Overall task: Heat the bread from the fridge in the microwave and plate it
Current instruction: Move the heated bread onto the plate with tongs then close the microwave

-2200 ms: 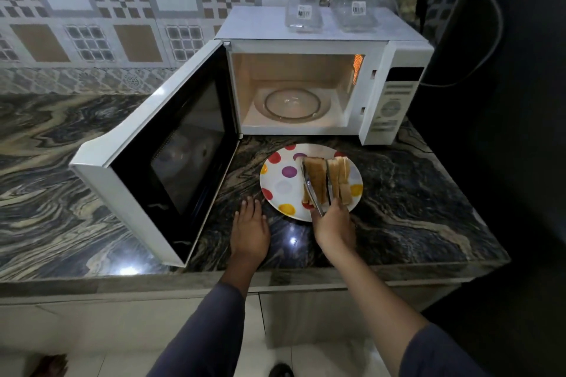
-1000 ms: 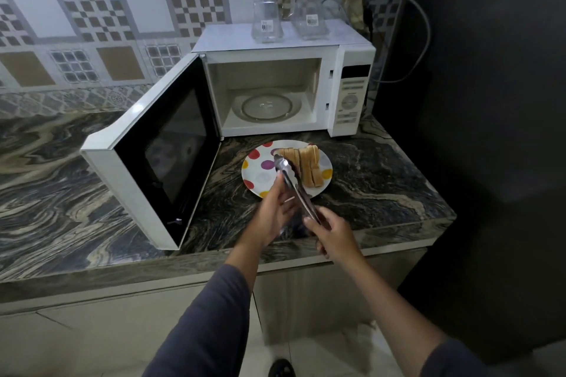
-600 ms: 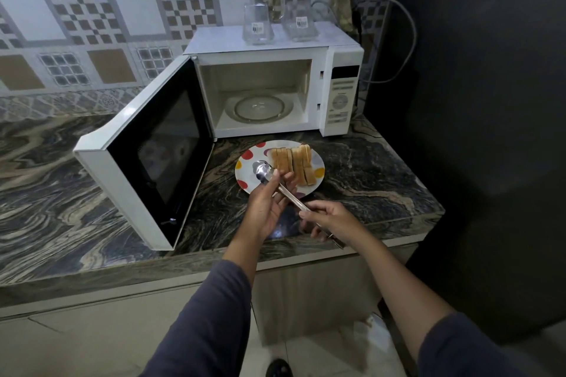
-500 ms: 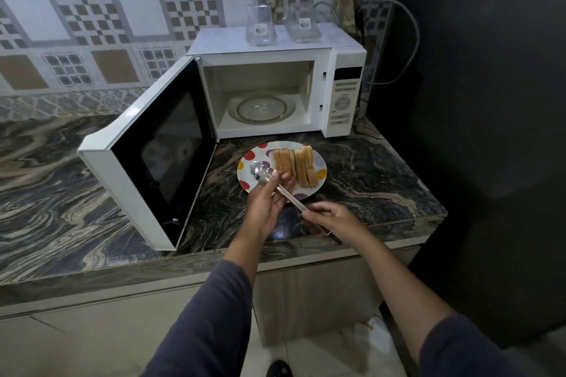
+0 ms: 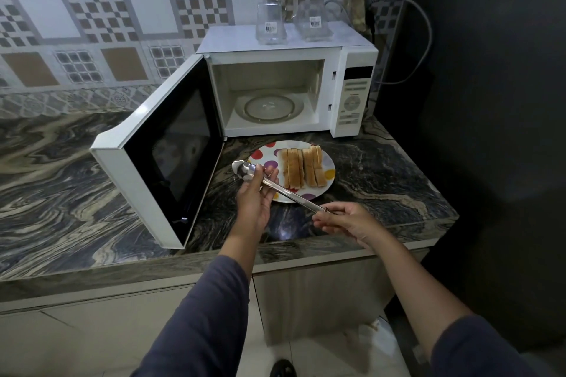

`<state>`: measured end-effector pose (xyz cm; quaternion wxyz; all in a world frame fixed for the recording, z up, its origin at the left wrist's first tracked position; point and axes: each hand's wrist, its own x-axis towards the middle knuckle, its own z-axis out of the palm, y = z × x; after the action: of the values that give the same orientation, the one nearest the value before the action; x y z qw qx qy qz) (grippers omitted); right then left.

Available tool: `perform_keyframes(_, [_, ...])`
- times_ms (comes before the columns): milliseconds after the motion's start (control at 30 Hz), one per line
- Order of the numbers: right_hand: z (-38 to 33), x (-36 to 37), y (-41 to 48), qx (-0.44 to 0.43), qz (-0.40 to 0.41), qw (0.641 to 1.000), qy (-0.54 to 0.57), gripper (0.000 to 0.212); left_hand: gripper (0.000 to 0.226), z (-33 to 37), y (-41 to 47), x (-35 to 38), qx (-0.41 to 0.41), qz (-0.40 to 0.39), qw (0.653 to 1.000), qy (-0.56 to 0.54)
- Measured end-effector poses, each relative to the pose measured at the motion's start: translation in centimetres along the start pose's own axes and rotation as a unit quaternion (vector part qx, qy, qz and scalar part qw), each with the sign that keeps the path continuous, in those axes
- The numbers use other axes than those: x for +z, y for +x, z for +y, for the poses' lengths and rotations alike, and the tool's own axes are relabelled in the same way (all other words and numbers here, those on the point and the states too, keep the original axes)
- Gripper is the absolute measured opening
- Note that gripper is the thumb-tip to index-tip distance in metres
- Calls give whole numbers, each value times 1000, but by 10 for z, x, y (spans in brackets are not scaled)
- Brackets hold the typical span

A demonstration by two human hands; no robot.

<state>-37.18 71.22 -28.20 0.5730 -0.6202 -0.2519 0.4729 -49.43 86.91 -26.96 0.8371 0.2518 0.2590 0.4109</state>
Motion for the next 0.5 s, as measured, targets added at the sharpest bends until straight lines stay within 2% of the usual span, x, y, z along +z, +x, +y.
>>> perform_keyframes(100, [-5,3,5,-6,-3,997,-75,29,13,-1,2,2,10,-19,1000,13])
perform_keyframes(233, [-11,15,18,-6,9,983,-183,47,12,-5,0,12,11,-80,992,96])
perform_keyframes(333, [-14,25,22,-25,16,979,-200,40,14,-9,-2,18,2,-104,982,155])
perform_keyframes(500, [-13,37,24,-73,19,961,-265,20,15,-5,4,14,-15,-93,976,196])
